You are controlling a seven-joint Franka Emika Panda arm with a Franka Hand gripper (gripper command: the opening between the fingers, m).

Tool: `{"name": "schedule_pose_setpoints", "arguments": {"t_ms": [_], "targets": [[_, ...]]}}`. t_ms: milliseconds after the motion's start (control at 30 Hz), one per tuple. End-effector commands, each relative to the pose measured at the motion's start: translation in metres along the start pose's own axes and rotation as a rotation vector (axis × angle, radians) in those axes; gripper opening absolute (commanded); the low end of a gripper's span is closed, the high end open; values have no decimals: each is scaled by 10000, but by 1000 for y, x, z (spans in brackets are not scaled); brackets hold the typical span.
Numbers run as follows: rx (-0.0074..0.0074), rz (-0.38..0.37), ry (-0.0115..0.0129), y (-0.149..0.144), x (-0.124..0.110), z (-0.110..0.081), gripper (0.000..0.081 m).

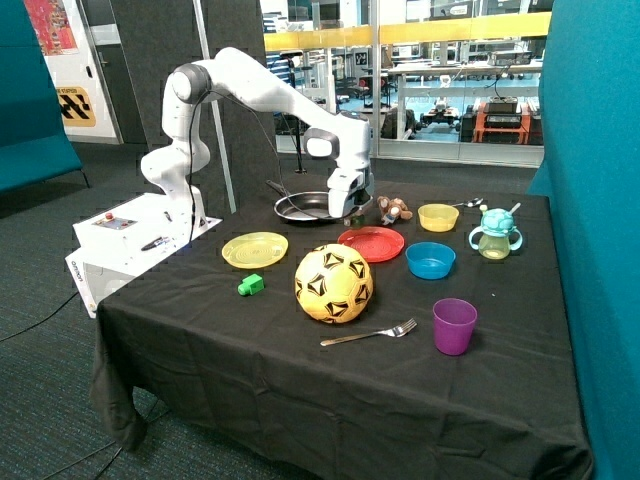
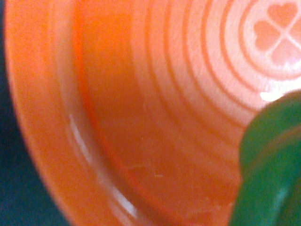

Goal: Cook the capsicum and place it on a plate

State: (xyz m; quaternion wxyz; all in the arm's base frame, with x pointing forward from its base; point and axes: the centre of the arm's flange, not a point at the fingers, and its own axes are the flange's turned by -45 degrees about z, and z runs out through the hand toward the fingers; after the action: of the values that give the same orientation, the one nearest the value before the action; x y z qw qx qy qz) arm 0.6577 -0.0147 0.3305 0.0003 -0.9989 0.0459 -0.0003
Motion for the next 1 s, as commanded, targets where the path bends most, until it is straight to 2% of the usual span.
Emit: {"name": "schedule_pose_setpoints", "arguments": {"t_ms": [0, 133, 267, 367, 433, 500, 633, 767, 967], "targets": [[-6, 68, -5, 12, 25, 17, 0], [-6, -96, -5, 14, 27, 30, 0], [-6, -129, -5, 13, 27, 33, 0], [-6, -366, -5, 10, 26, 33, 322], [-6, -405, -5, 9, 25, 32, 435], [-6, -401, -5, 11, 25, 32, 505], [-6, -336, -5, 17, 23, 33, 605], [-6, -289, -5, 20, 21, 33, 661], [-6, -212, -5, 26, 18, 34, 701]]}}
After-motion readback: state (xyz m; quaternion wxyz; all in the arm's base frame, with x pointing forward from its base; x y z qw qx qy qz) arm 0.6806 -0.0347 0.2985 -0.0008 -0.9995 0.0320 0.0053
